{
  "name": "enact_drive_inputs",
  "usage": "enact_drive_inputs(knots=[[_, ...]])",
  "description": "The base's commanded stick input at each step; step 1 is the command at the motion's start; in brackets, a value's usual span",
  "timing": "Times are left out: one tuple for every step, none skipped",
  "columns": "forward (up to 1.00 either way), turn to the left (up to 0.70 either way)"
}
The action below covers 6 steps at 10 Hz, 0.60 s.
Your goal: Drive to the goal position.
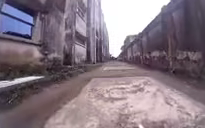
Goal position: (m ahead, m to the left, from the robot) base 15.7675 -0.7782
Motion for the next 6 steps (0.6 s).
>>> enact_drive_inputs(knots=[[0.5, -0.5], [0.5, -0.5], [0.5, 0.0], [0.5, 0.0], [0.5, 0.0], [0.5, -0.01]])
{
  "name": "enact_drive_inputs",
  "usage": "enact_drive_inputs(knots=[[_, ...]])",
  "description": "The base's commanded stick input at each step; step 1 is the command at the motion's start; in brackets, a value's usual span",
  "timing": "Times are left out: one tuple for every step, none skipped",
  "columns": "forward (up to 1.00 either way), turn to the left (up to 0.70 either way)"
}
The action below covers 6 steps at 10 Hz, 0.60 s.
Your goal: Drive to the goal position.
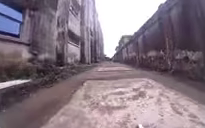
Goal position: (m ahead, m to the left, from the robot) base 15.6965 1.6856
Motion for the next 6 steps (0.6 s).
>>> enact_drive_inputs(knots=[[0.5, -0.34], [0.5, -0.5], [0.5, -0.5], [0.5, -0.21], [0.5, 0.0], [0.5, 0.0]])
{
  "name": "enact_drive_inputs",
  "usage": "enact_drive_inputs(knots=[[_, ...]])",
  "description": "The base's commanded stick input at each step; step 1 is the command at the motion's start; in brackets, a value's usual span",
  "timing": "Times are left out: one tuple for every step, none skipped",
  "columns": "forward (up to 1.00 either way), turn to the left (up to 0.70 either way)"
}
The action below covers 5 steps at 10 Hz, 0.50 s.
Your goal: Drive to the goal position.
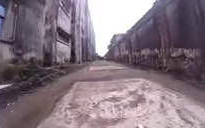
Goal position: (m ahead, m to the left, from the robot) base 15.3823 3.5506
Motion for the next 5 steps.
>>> enact_drive_inputs(knots=[[0.5, 0.0], [0.5, 0.0], [0.5, 0.0], [0.56, 0.0], [0.69, 0.0]])
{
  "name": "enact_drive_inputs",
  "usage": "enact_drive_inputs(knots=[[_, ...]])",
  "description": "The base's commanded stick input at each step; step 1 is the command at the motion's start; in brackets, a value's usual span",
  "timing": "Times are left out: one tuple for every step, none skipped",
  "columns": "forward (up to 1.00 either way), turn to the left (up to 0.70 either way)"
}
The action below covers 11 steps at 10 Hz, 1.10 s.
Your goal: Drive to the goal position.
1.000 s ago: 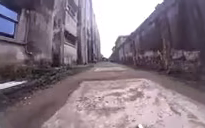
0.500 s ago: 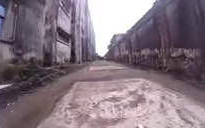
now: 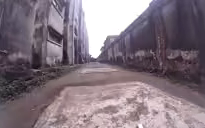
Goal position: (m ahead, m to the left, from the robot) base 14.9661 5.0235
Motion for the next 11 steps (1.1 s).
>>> enact_drive_inputs(knots=[[0.7, 0.0], [0.7, 0.0], [0.7, 0.0], [0.7, 0.0], [0.7, 0.0], [0.7, 0.0], [0.7, 0.0], [0.7, 0.0], [0.7, 0.0], [0.7, 0.0], [0.7, 0.0]])
